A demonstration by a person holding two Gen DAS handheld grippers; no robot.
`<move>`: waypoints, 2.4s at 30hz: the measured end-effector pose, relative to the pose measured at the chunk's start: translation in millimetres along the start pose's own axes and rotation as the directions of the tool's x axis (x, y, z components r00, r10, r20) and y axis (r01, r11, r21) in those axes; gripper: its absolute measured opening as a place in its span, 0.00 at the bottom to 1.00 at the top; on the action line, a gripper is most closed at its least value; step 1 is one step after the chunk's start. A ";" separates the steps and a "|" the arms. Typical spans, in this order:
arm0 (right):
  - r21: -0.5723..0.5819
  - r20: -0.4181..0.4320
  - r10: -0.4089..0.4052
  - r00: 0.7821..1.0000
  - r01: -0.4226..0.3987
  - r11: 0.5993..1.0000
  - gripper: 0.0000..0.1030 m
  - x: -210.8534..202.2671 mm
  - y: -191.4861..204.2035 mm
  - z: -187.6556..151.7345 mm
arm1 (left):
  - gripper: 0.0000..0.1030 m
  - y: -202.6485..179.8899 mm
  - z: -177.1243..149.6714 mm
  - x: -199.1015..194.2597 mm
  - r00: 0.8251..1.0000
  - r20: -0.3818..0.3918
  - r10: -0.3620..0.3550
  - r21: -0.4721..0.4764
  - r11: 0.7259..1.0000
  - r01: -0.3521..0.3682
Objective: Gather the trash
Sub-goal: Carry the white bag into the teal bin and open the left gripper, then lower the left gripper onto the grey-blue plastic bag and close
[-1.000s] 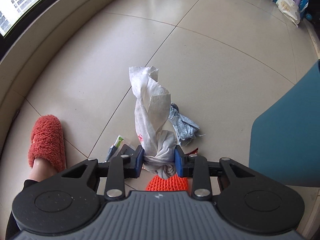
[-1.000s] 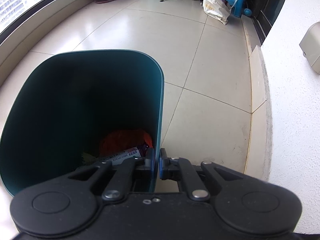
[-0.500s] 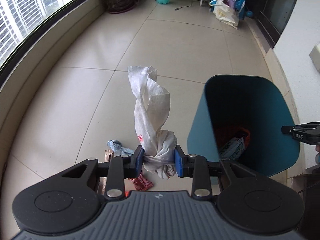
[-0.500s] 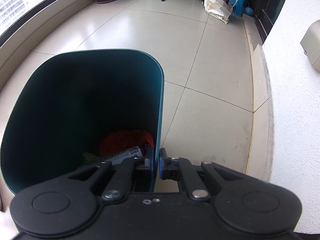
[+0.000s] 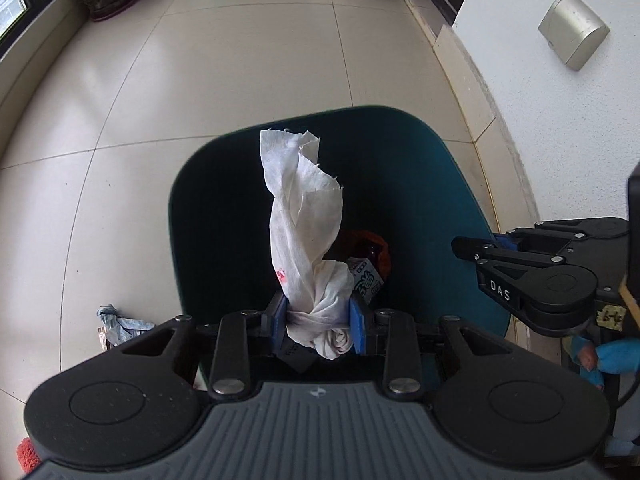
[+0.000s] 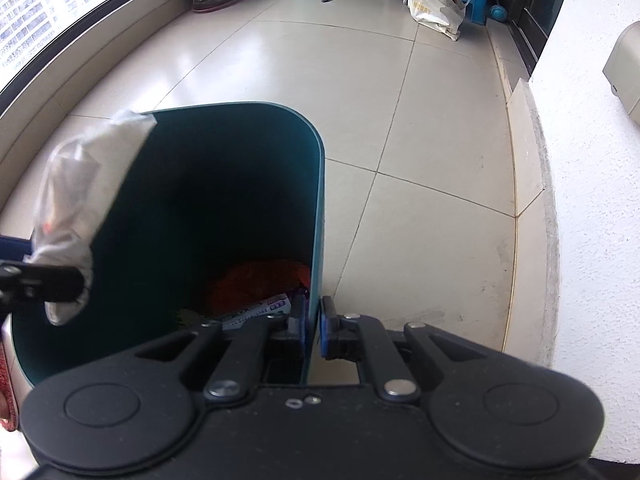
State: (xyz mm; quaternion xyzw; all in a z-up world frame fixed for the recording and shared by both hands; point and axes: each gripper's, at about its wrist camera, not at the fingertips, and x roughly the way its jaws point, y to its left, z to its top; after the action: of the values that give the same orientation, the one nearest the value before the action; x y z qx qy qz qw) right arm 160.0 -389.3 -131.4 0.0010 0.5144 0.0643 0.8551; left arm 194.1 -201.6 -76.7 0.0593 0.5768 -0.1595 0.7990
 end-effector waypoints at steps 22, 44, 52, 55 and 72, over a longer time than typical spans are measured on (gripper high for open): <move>0.005 0.000 0.018 1.000 -0.018 1.000 0.07 0.6 -3.6 -0.4 | 0.30 -24.9 -6.5 106.4 0.988 -0.152 0.032 0.023 0.999 -0.029; 0.003 -0.004 0.013 1.000 -0.013 1.000 0.07 -0.2 -1.3 1.1 | 0.65 21.5 -20.4 15.1 0.992 0.084 -0.095 -0.048 0.994 0.099; -0.001 -0.005 0.008 1.000 -0.008 1.000 0.07 0.1 -0.1 1.3 | 0.73 77.3 -34.2 -50.1 0.972 0.228 -0.056 -0.116 0.990 0.084; -0.006 -0.006 0.001 1.000 -0.001 1.000 0.07 0.0 1.7 1.6 | 0.75 112.5 -41.3 -59.3 0.970 0.245 -0.015 -0.164 0.985 0.057; -0.046 -0.023 -0.031 0.999 0.030 0.999 0.08 3.3 6.3 -0.8 | 0.76 250.2 -61.1 83.5 0.993 -0.001 0.122 -0.480 0.871 -0.107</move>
State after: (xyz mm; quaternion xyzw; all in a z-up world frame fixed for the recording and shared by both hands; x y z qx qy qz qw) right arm 160.2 -382.8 -134.2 -0.0268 0.5227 0.0630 0.8498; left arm 243.5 35.6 -197.7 -0.1084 0.5820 0.0347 0.8052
